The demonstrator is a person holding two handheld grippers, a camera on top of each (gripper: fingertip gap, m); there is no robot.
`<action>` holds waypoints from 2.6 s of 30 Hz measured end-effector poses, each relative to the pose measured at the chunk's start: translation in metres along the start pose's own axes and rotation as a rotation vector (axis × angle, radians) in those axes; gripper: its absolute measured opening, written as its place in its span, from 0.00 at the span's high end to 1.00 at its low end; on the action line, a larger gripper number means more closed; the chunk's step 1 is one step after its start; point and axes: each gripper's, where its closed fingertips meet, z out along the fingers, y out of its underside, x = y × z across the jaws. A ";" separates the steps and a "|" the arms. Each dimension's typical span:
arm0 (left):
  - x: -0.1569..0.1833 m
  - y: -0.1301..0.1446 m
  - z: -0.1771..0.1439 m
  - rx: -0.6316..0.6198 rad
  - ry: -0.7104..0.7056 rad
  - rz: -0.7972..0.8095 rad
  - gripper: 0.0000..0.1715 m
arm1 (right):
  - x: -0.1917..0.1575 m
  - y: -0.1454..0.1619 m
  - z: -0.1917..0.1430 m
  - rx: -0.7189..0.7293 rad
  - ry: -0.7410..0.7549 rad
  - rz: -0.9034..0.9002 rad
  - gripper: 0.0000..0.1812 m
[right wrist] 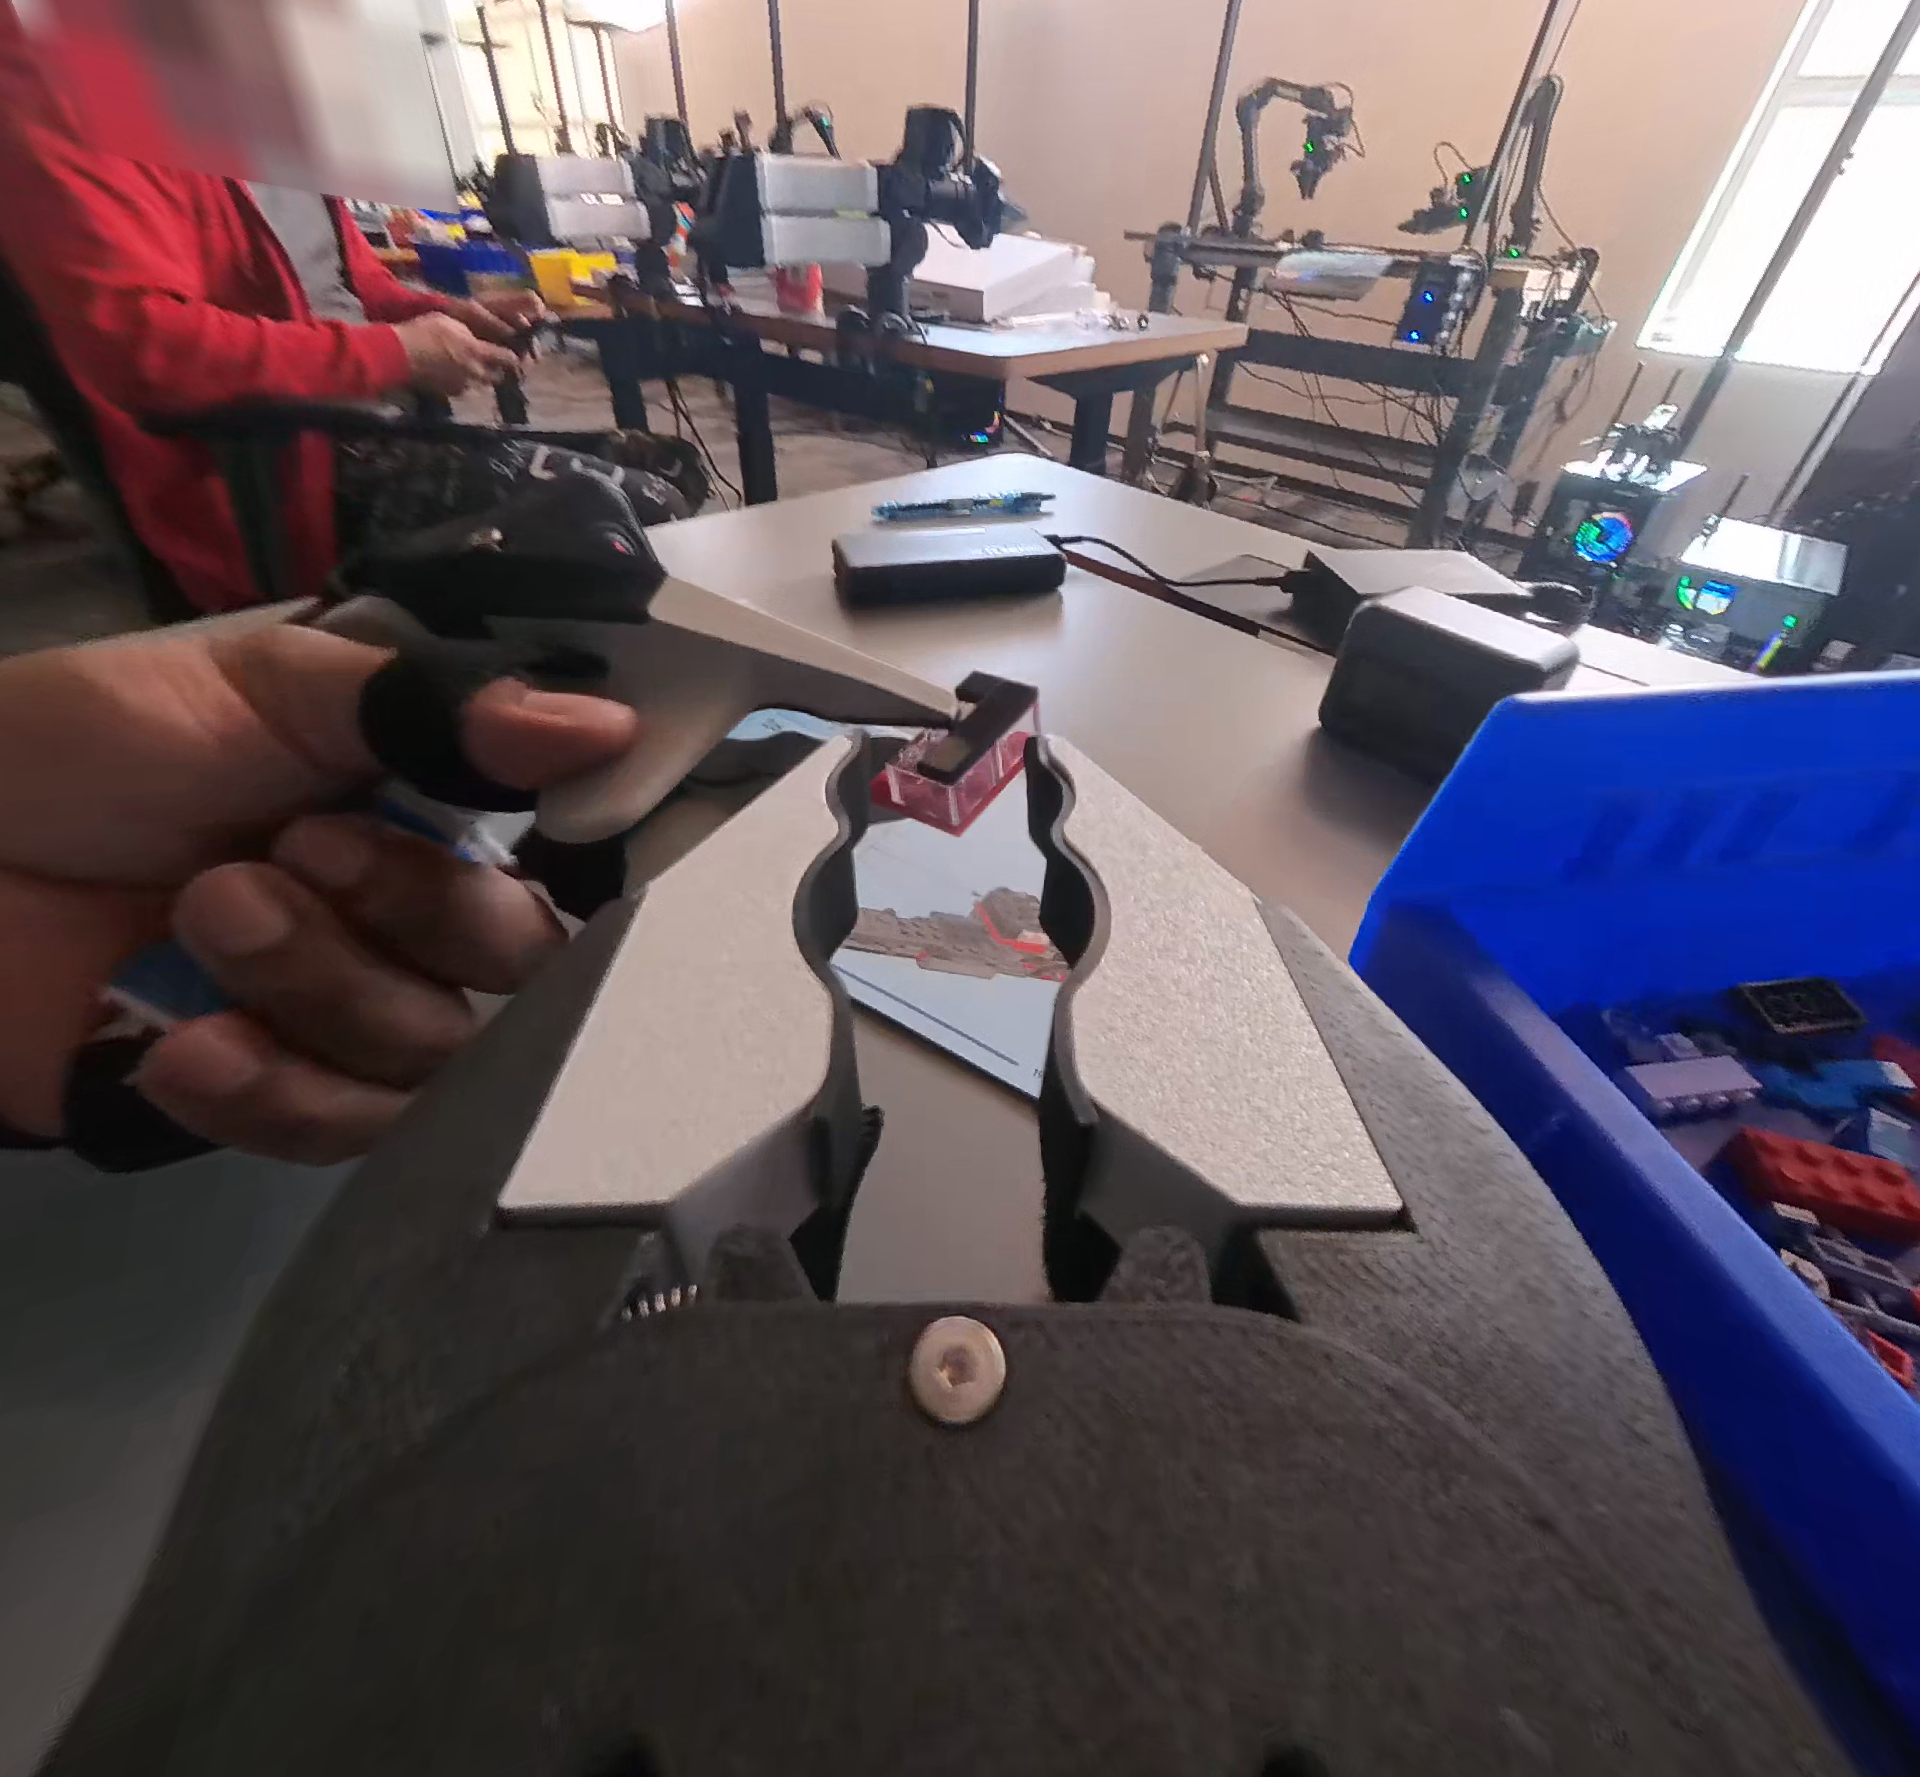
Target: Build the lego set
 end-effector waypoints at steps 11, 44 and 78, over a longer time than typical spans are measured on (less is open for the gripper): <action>0.010 0.001 0.002 -0.034 0.076 0.019 0.86 | 0.000 -0.002 0.000 0.006 -0.043 -0.001 0.88; -0.007 0.024 -0.016 0.033 -0.036 -0.057 0.90 | -0.029 0.018 -0.013 -0.131 -0.277 -0.015 0.90; -0.007 0.026 -0.050 -0.033 -0.079 0.000 0.90 | -0.063 0.042 -0.043 -0.265 -0.624 -0.091 0.89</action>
